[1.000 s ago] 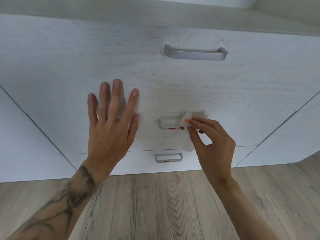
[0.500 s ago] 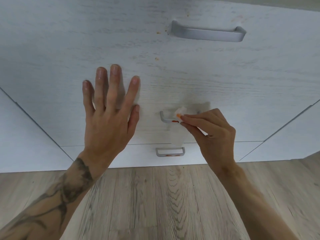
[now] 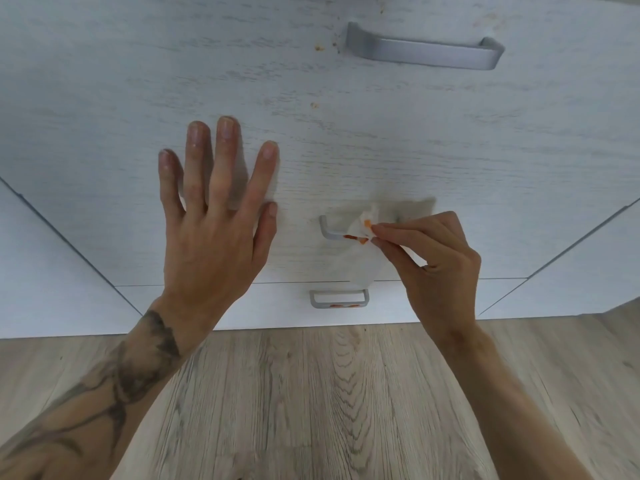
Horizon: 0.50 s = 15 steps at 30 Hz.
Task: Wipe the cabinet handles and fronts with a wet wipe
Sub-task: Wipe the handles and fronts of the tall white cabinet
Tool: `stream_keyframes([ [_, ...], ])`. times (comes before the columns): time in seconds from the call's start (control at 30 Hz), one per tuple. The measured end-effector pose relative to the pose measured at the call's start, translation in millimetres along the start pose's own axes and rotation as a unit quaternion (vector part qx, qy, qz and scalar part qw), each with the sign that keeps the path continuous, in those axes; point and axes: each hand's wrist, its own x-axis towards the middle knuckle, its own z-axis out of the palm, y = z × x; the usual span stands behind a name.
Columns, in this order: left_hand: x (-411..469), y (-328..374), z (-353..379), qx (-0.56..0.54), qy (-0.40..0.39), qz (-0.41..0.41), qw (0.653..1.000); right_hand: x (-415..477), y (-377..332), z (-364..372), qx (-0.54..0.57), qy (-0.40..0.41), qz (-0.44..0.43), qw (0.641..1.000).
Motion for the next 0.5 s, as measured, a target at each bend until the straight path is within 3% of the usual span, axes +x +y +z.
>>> stream_keyframes([
  [0.23,1,0,0,-0.001,0.001,0.002,1.000,6,-12,10,0.000,-0.016,-0.009,1.000],
  [0.5,1,1,-3,-0.004,-0.005,-0.001,1.000,10,-20,6,0.004,-0.004,0.052,0.999],
])
